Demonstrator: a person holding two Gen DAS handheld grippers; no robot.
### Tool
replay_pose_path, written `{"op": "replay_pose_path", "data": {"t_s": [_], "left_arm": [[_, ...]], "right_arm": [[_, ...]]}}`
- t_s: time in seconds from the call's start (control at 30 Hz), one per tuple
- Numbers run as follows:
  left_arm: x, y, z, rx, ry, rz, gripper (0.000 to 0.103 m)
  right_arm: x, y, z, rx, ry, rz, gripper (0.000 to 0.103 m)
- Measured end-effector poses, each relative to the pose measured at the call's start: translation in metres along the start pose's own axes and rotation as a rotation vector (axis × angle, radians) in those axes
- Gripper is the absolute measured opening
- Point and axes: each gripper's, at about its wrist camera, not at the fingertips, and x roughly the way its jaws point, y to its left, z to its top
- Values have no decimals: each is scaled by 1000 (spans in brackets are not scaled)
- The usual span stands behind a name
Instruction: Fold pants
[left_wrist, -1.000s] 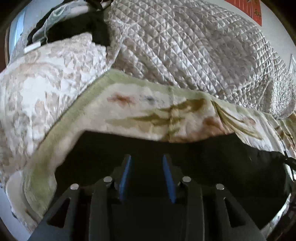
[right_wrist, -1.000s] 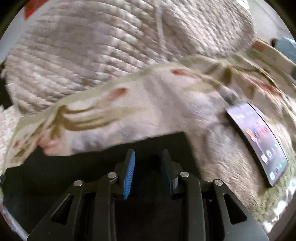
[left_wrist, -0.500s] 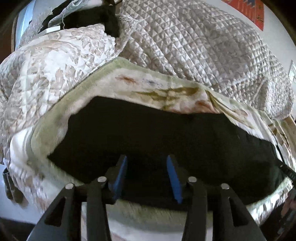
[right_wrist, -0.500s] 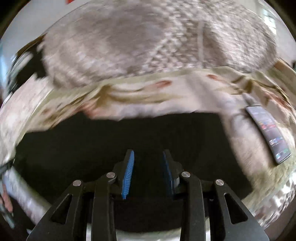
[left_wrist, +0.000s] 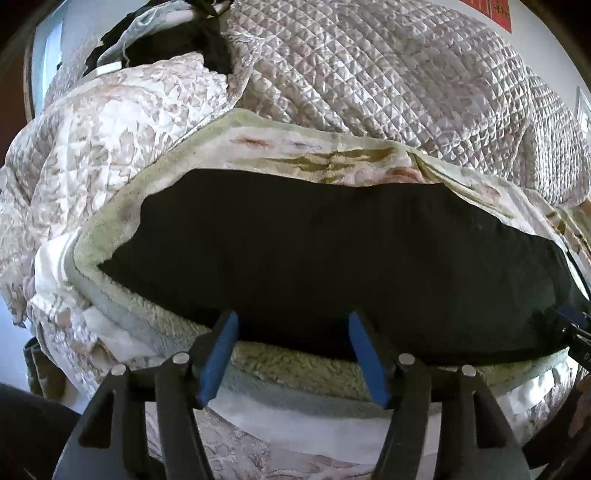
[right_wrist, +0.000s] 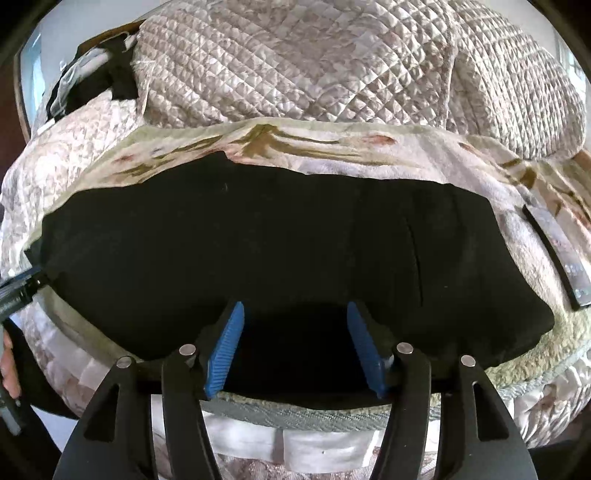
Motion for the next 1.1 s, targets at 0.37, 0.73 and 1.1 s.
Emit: {"op": "replay_pose_path", "data": {"t_s": [0.37, 0.73, 1.1], "left_arm": [[-1, 113, 20, -359, -52, 224, 65], [-11, 118, 13, -400, -138, 135, 43], [15, 110, 19, -377, -57, 135, 20]], "right_arm": [[0, 1, 1, 0, 0, 6, 62], [1, 1, 2, -4, -2, 6, 66], [4, 3, 5, -4, -3, 10, 71]]}}
